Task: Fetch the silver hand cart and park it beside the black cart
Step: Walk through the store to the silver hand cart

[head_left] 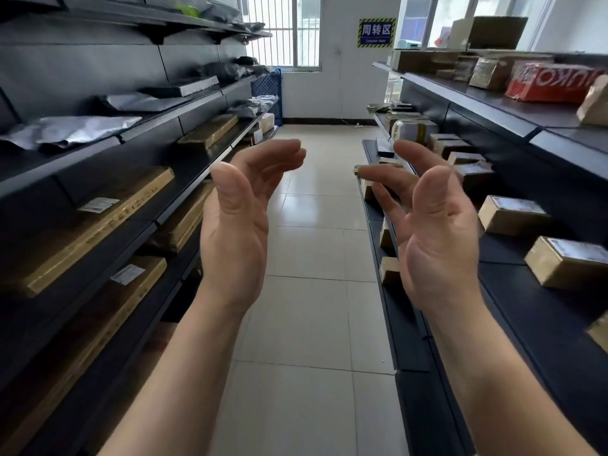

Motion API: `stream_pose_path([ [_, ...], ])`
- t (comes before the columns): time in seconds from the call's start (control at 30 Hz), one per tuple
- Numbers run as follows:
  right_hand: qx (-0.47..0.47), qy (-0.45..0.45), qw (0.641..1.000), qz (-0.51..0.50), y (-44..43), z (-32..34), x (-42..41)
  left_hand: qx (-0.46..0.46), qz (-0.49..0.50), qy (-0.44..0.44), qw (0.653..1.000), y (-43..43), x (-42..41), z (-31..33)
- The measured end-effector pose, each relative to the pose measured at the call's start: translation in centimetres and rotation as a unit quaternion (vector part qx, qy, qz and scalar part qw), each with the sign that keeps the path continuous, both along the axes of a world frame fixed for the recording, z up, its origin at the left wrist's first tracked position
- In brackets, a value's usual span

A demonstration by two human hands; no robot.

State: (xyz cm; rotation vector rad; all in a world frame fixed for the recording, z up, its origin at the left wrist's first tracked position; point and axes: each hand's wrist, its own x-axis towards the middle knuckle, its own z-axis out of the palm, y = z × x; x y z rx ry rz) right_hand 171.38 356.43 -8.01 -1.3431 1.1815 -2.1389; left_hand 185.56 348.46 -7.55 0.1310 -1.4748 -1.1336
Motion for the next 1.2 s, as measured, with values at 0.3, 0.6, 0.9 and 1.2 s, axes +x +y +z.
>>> stream_pose_path([
  [0.3, 0.007, 0.006, 1.000, 0.010, -5.4, -0.4, -6.6, -0.002, 0.027, -0.018, 0.999, -4.8, -6.6, -0.5],
  [0.6, 0.018, 0.015, 1.000, 0.009, -9.6, -0.5, -13.1, -0.007, 0.033, -0.024, 0.999, -8.9, -13.1, -0.7],
  [0.9, 0.032, 0.010, 0.999, 0.009, -14.6, -1.1, -16.9, 0.005, 0.028, -0.026, 0.999, -14.2, -17.0, -1.0],
  [1.2, 0.033, 0.026, 0.999, -0.025, -22.3, 0.1, -20.3, -0.005, -0.019, -0.003, 1.000, -23.2, -21.2, -0.6],
])
